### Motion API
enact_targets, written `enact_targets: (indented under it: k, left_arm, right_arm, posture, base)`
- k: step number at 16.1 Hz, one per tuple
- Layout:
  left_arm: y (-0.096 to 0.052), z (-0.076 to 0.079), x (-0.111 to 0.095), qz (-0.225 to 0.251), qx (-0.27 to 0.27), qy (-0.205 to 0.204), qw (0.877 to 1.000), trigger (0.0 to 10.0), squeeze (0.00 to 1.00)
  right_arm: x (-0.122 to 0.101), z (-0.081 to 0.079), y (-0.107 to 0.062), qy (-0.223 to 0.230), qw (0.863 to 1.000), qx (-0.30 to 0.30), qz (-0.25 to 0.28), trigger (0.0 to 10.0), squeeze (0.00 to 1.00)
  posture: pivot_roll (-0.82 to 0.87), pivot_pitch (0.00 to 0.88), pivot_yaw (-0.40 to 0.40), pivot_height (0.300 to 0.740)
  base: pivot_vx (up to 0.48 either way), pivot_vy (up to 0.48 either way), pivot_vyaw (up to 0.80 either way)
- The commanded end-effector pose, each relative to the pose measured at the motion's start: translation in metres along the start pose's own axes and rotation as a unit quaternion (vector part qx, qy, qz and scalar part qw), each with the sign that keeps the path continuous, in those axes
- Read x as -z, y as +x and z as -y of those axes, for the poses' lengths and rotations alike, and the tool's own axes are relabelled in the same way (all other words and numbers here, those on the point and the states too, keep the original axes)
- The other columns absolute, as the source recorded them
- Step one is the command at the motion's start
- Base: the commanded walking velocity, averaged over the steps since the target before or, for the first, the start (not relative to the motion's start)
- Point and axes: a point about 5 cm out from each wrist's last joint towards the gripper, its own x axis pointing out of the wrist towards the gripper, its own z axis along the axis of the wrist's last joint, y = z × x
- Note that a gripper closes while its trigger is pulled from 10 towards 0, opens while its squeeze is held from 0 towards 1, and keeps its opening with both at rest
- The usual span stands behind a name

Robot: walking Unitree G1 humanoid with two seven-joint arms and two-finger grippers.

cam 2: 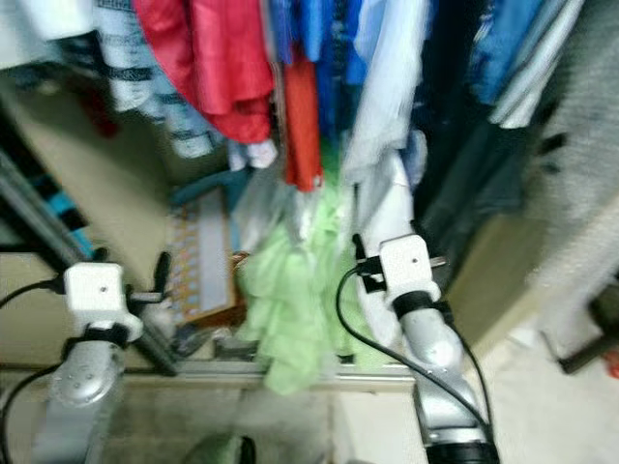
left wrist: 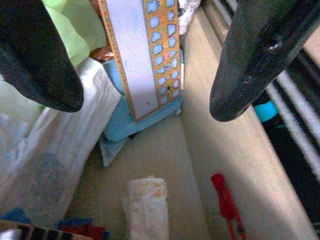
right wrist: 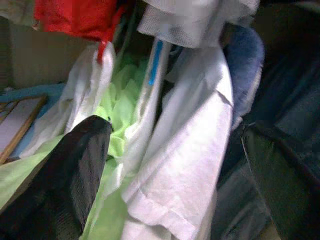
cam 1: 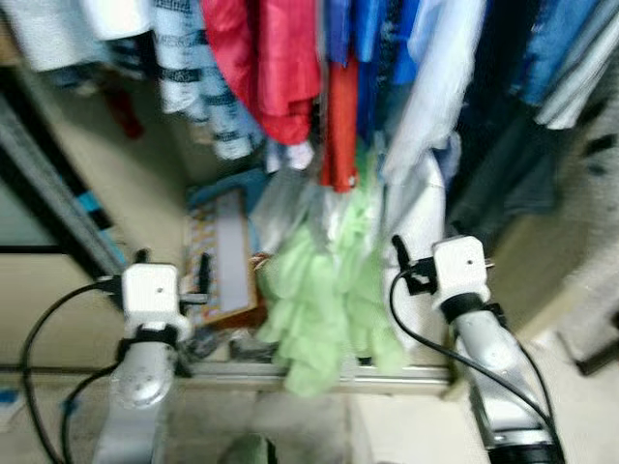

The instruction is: Clean up the room

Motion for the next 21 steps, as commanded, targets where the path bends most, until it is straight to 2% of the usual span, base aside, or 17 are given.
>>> enact_targets:
  k: [1, 4, 8, 11, 15, 18, 21]
  left_arm:
    - [0.003, -0.006, -0.002, 0.004, -0.014, 0.01, 1.0, 10.0, 0.0]
    - [0.004, -0.007, -0.004, 0.01, -0.024, 0.009, 1.0, 10.0, 0.0]
    - [0.008, 0.001, -0.011, 0.026, -0.009, -0.011, 1.0, 10.0, 0.0]
    - [0.012, 0.001, -0.016, 0.032, -0.006, -0.025, 0.999, 10.0, 0.0]
    - [0.01, 0.004, -0.017, 0.031, -0.001, -0.039, 0.999, 10.0, 0.0]
    - [0.008, 0.005, -0.012, 0.023, 0.0, -0.047, 0.999, 10.0, 0.0]
    - [0.004, 0.003, -0.011, 0.025, -0.032, -0.061, 0.997, 10.0, 0.0]
  right_arm:
    - [-0.001, -0.002, 0.004, 0.007, 1.0, -0.001, 0.001, 10.0, 0.0]
    - [-0.001, -0.004, 0.007, 0.006, 1.0, -0.008, 0.005, 10.0, 0.0]
    - [-0.004, -0.006, 0.011, 0.006, 1.0, -0.004, 0.013, 10.0, 0.0]
    - [-0.01, -0.004, 0.015, 0.013, 1.0, 0.013, 0.023, 10.0, 0.0]
    - [-0.013, -0.003, 0.015, 0.005, 0.999, 0.032, 0.019, 10.0, 0.0]
    - [-0.014, -0.007, 0.014, 0.002, 1.0, 0.02, 0.022, 10.0, 0.0]
    - [-0.01, -0.011, 0.022, 0.005, 1.0, 0.0, 0.015, 10.0, 0.0]
  posture:
    - [-0.04, 0.0, 0.008, 0.74]
    - [-0.04, 0.0, 0.006, 0.74]
    - [-0.04, 0.0, 0.004, 0.74]
    - [-0.04, 0.0, 0.002, 0.74]
    - [-0.05, 0.0, -0.017, 0.74]
    - [-0.05, 0.0, -0.035, 0.74]
    - [-0.01, 0.0, -0.088, 0.74]
  base:
    - [0.0, 0.0, 0.0]
    - [0.0, 0.0, 0.0]
    - [0.0, 0.0, 0.78]
    - [0.0, 0.0, 0.0]
    - [0.0, 0.0, 0.0]
    - [0.0, 0.0, 0.0]
    - [0.0, 0.0, 0.0]
